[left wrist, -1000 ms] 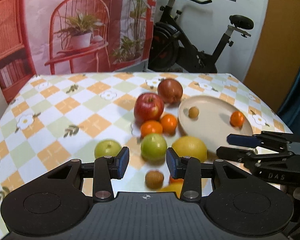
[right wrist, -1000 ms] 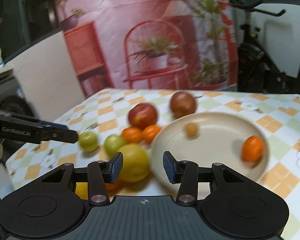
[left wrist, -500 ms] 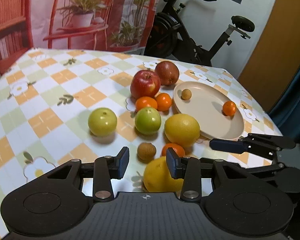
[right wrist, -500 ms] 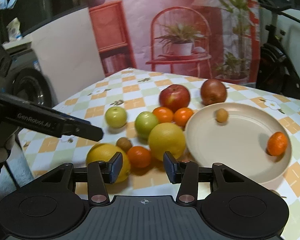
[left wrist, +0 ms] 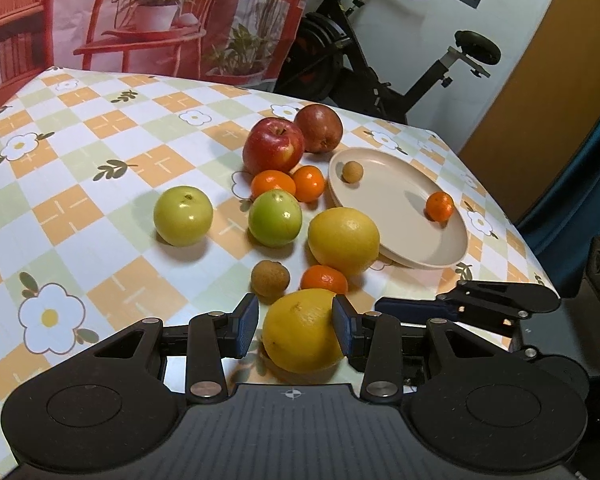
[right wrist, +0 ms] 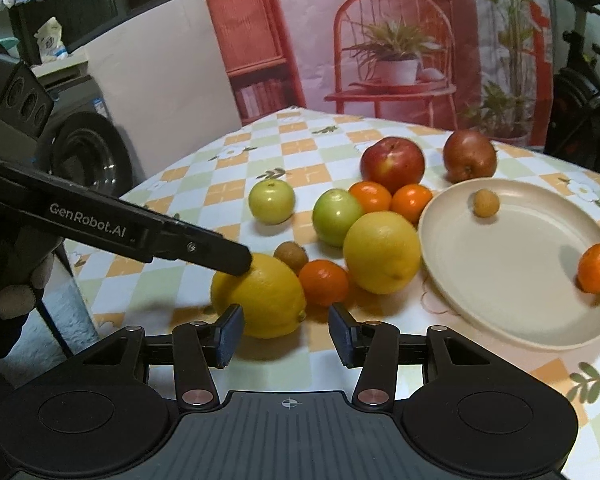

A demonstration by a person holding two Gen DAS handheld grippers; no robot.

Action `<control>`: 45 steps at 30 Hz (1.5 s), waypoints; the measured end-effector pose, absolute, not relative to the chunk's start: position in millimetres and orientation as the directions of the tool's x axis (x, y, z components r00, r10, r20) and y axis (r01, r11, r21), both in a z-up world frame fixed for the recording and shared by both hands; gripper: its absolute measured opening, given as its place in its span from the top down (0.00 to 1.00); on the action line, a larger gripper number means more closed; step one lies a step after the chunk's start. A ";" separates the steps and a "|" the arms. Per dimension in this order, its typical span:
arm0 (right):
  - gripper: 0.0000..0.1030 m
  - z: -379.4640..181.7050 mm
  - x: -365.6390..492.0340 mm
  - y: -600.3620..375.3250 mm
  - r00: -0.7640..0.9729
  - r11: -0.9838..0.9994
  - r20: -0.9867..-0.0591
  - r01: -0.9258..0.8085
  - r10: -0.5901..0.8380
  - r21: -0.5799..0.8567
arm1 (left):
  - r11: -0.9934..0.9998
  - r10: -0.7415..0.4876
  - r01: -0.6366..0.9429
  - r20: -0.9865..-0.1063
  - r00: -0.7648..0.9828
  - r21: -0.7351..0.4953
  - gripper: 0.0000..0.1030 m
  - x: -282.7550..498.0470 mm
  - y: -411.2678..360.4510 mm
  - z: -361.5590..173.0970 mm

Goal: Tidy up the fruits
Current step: 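Move the left gripper to a yellow lemon beside the fruit pile, then close the left gripper on the lemon and lift it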

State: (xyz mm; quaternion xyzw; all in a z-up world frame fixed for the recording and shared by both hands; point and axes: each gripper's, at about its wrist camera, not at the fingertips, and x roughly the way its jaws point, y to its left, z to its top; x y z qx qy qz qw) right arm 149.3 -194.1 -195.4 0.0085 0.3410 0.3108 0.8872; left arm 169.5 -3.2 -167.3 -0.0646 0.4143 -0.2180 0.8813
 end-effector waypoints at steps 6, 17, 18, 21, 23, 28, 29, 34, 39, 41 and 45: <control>0.56 -201.4 152.9 -191.3 0.543 0.788 -0.607 -0.562 0.581 0.251 | 0.880 -0.470 0.349 -0.700 0.537 -0.322 0.59 170.5 -5.4 -171.2; 0.52 -217.1 160.5 -189.0 0.506 0.762 -0.602 -0.573 0.618 0.301 | 0.866 -0.498 0.350 -0.690 0.525 -0.358 0.61 173.8 -2.0 -174.7; 0.51 -218.4 161.7 -188.6 0.505 0.759 -0.599 -0.576 0.622 0.302 | 0.865 -0.499 0.349 -0.690 0.525 -0.360 0.61 174.2 -1.6 -175.1; 0.51 -219.5 164.2 -186.6 0.498 0.751 -0.594 -0.583 0.631 0.309 | 0.864 -0.502 0.347 -0.688 0.524 -0.365 0.61 175.1 -1.2 -175.6; 0.51 -219.3 165.0 -184.8 0.496 0.746 -0.591 -0.589 0.637 0.310 | 0.865 -0.499 0.348 -0.690 0.525 -0.361 0.61 175.2 -1.3 -175.5; 0.52 -218.3 163.6 -186.0 0.495 0.746 -0.585 -0.580 0.642 0.327 | 0.866 -0.498 0.345 -0.696 0.518 -0.363 0.61 176.7 -2.1 -173.9; 0.52 -217.8 162.7 -187.1 0.500 0.747 -0.580 -0.577 0.643 0.330 | 0.866 -0.498 0.346 -0.695 0.518 -0.362 0.61 176.7 -2.4 -173.0; 0.53 -211.7 158.4 -198.4 0.530 0.749 -0.542 -0.559 0.653 0.356 | 0.862 -0.504 0.365 -0.684 0.527 -0.353 0.61 176.0 -9.9 -162.3; 0.53 -199.6 154.4 -214.4 0.576 0.760 -0.500 -0.541 0.647 0.361 | 0.855 -0.512 0.401 -0.667 0.542 -0.329 0.61 176.5 -26.1 -145.3; 0.53 -193.6 153.7 -222.4 0.599 0.767 -0.481 -0.532 0.640 0.359 | 0.849 -0.520 0.418 -0.657 0.546 -0.324 0.61 178.9 -33.9 -137.6; 0.53 -179.6 154.7 -241.0 0.648 0.787 -0.446 -0.506 0.617 0.354 | 0.833 -0.539 0.462 -0.638 0.550 -0.305 0.61 186.0 -55.6 -121.0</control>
